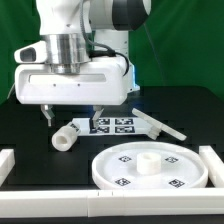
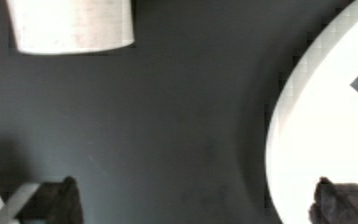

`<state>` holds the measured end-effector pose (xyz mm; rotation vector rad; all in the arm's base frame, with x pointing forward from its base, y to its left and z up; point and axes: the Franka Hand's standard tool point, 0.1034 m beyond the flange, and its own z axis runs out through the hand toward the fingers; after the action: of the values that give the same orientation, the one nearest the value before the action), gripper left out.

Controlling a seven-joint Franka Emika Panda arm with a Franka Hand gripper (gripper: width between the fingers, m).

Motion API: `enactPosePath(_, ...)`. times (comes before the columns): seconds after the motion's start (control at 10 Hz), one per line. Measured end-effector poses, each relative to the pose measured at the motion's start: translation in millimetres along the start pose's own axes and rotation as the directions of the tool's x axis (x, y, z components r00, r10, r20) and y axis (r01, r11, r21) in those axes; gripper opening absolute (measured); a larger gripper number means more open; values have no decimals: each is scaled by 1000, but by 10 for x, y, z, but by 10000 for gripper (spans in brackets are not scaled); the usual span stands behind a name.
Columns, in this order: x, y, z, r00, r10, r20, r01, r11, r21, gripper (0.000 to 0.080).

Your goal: Assemble round table

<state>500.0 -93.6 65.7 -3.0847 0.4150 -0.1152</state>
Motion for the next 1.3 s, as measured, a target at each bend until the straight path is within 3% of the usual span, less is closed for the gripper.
enactPosePath(0.2, -54, 41, 12, 998, -33, 51, 33, 999, 7, 648)
enactPosePath(0.4, -109, 260, -6, 984, -14, 178, 10, 1000, 22, 648)
enactPosePath(0.6, -218, 264, 61, 910, 6, 414, -27, 999, 45, 648)
enactPosePath(0.7, -159, 245, 72, 892, -2, 452, -23, 998, 51, 648)
enactPosePath(0.9, -233, 216, 72, 830, -11, 558, -29, 998, 64, 648)
enactPosePath(1.0, -229, 235, 90, 799, -21, 600, -25, 997, 69, 648)
enactPosePath(1.1, -253, 358, 92, 715, -38, 699, -22, 997, 78, 648)
enactPosePath(1.3, -112, 454, 172, 675, -23, 737, -26, 998, 54, 648)
